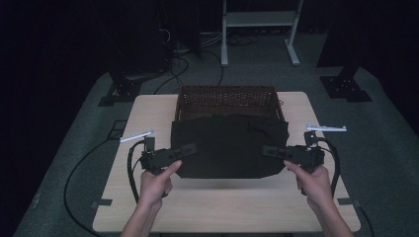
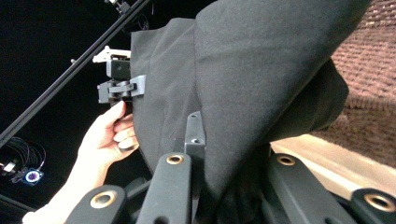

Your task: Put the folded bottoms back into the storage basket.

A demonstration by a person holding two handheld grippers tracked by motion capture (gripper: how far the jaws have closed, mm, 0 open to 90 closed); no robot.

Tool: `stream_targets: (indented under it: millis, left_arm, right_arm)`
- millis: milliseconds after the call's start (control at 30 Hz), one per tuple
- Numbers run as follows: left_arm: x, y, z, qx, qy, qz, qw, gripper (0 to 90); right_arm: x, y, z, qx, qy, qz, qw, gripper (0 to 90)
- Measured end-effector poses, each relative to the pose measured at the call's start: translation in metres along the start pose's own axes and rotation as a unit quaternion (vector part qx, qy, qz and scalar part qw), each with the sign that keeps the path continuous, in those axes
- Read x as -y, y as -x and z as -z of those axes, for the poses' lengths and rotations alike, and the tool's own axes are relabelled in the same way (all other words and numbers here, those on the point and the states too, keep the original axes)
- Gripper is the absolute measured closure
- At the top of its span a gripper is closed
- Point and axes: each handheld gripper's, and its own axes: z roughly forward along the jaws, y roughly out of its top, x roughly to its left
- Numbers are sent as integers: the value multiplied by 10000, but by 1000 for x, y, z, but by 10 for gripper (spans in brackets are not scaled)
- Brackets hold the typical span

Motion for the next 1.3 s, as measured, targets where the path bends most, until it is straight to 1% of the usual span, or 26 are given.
stream_targets:
  millis: [33,200,333,400,500,567,667,700,733,767,800,833,933,1000,1033,1133,1167,1200,1300]
  left_arm:
    - [-3,-1,-1,-1,23,2,10000,764]
    - [-14,-2,-3,0,114,2,9999,764]
    - [-20,-1,-4,-27,130,-31,9999,764]
    - [-27,-1,-6,-29,172,-25,9998,764]
    - [-31,-1,-7,-50,168,-34,9998,764]
    - [-37,-2,-10,-63,171,-56,9998,764]
    - [-42,-2,-11,-79,182,-57,9998,764]
    - [-46,-3,-13,-101,182,-56,9998,764]
    - [-46,-3,-13,-101,182,-56,9998,764]
    - [-50,-3,-15,-111,212,-39,9997,764]
    - [-50,-3,-15,-111,212,-39,9997,764]
    - [-54,-4,-17,-146,199,-59,9997,764]
    - [-58,-4,-19,-166,207,-52,9996,763]
    - [-64,-5,-22,-192,187,-74,9996,764]
    - [-66,-5,-24,-195,222,-51,9996,764]
    - [-69,-6,-26,-185,213,-46,9996,764]
    - [-70,-6,-27,-187,220,-56,9996,764]
    - [-73,-7,-29,-164,225,-37,9996,764]
    - [-76,-8,-31,-196,218,-30,9996,764]
  right_arm:
    - [-5,0,0,9,13,22,10000,770]
    - [-16,0,-1,-4,36,59,10000,770]
    - [-25,-1,-2,-14,54,88,9999,770]
    - [-30,-1,-2,-7,61,97,9999,770]
    - [-35,-2,-2,-10,90,123,9999,770]
    - [-41,-2,-2,26,103,154,9998,770]
    - [-45,-1,-3,27,115,131,9998,770]
    - [-49,1,-4,25,141,79,9999,770]
    - [-49,1,-4,25,141,79,9999,770]
    - [-52,4,-5,40,155,66,9998,770]
    - [-53,5,-5,39,162,51,9998,770]
    - [-55,6,-6,43,169,38,9998,770]
    - [-58,7,-7,80,167,41,9998,770]
    - [-63,9,-7,110,184,40,9998,770]
    - [-65,9,-7,99,194,14,9998,770]
    - [-68,11,-7,116,219,28,9997,770]
    - [-69,11,-6,124,234,1,9996,770]
    - [-73,12,-6,153,236,57,9996,770]
    - [-75,12,-5,149,260,39,9995,770]
